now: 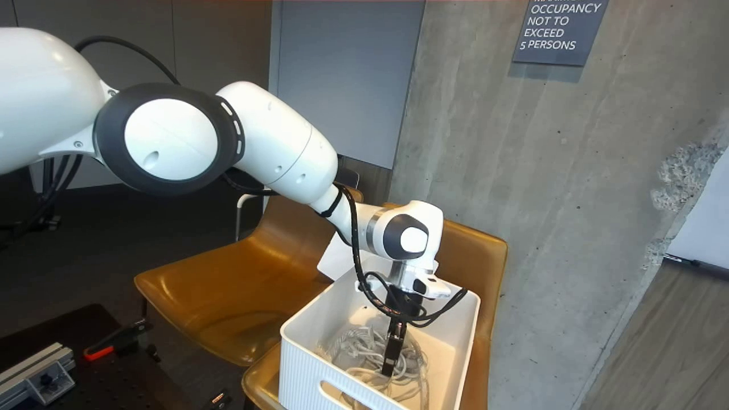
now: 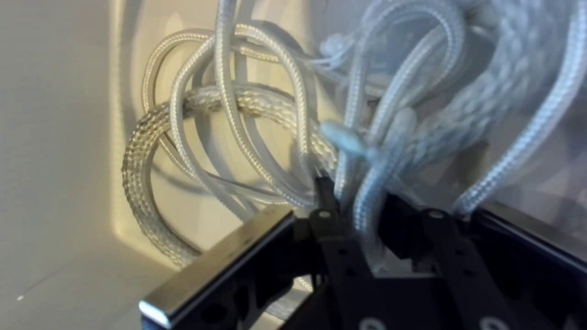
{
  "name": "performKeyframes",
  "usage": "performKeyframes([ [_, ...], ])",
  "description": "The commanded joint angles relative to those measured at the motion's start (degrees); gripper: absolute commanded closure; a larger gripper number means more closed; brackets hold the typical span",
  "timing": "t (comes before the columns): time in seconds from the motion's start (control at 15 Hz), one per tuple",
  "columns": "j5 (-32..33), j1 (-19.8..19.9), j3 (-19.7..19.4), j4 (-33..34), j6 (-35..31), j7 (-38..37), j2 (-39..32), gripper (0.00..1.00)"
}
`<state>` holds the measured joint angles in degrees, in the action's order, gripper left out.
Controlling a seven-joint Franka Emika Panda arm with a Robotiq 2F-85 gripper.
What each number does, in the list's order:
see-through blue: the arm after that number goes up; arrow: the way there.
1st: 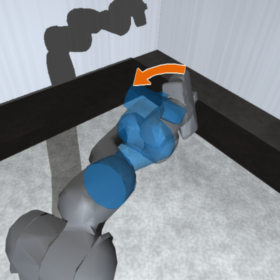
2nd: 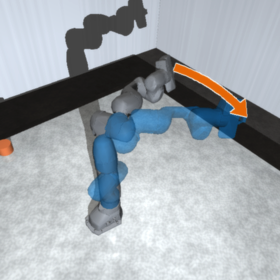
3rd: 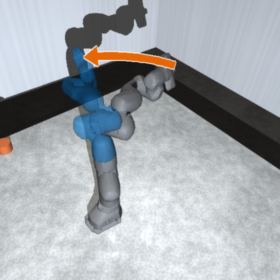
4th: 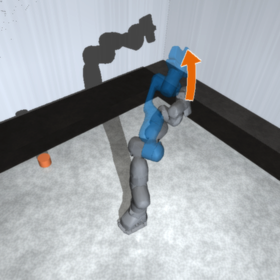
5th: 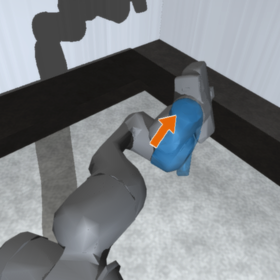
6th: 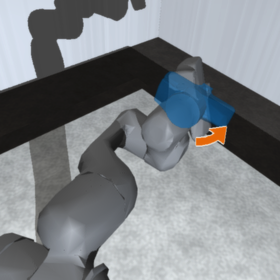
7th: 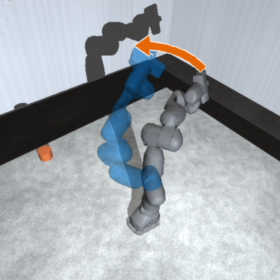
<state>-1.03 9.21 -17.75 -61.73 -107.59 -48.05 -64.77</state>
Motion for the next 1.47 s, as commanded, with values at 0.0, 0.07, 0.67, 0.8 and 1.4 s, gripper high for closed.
performKeyframes([
  [0.0,0.07,0.24,0.09,1.59,5.31,0.71,1.26,0.99],
  [0.07,0.14,0.03,-0.13,0.85,6.75,0.67,2.9,0.96],
  [0.67,1.62,-2.99,-0.19,-1.81,16.96,4.26,16.9,0.97],
  [0.8,2.64,-5.1,-0.21,-3.18,17.93,4.78,20.42,0.97],
  [1.4,7.64,-21.01,0.55,-4.71,19.45,-0.43,34.61,0.97],
])
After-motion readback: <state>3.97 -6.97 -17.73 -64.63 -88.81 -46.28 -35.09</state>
